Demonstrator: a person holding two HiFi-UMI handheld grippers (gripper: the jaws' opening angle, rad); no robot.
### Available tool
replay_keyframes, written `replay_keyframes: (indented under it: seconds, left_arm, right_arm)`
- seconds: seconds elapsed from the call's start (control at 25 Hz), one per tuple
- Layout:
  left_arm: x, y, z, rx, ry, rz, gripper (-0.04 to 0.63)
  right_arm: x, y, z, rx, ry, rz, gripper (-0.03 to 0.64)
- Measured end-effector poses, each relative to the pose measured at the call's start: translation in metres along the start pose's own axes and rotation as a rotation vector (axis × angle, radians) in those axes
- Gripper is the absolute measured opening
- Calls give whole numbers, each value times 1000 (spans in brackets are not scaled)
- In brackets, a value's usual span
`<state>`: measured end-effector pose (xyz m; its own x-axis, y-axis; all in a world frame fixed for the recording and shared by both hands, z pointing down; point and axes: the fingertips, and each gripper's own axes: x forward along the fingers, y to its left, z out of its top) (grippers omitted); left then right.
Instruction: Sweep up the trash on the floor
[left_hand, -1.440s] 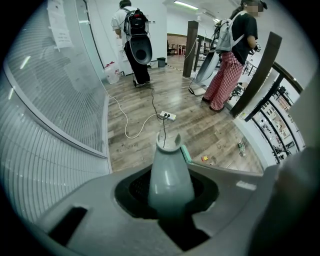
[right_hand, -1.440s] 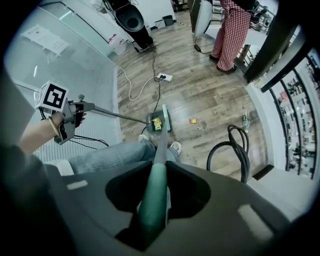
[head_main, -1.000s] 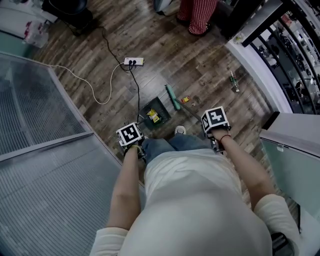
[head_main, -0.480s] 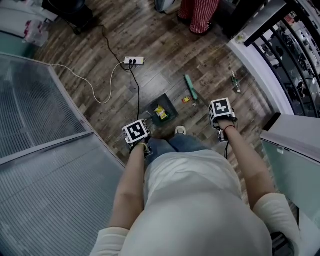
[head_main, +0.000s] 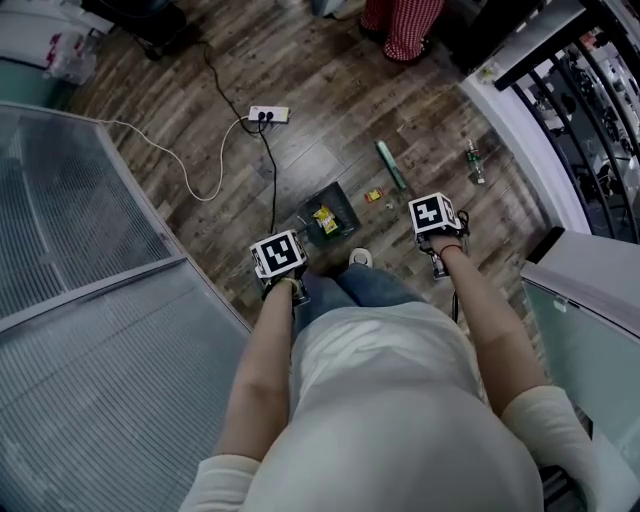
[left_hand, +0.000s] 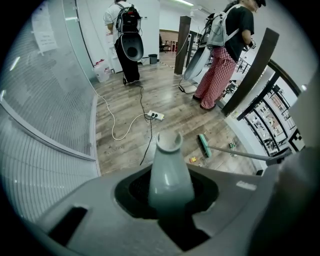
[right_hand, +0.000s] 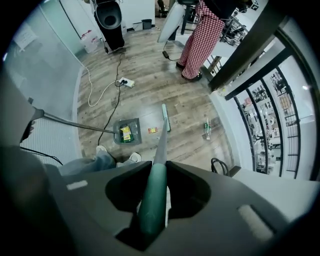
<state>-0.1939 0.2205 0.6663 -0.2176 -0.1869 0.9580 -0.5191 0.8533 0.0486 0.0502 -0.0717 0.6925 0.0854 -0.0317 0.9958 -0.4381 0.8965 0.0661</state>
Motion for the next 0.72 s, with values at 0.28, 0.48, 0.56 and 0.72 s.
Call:
replay_keyframes:
  seconds: [0.28,0.48,0.56,0.72]
  left_arm:
    - [1,-1,1,2,-9,0,94]
    - [1,0,-2,-1,-9,-3,94]
    - [-4,9,0,18,-19,37,94]
    - [-10,14,7,46,-39,81,94]
  right_arm:
    - [14,24,-10,-52,36,31,98]
    - [18,42,-21,-64,32,79,98]
    - [19,47,-23,-96,29,69,98]
    - [17,55,-25,-114,35,75,98]
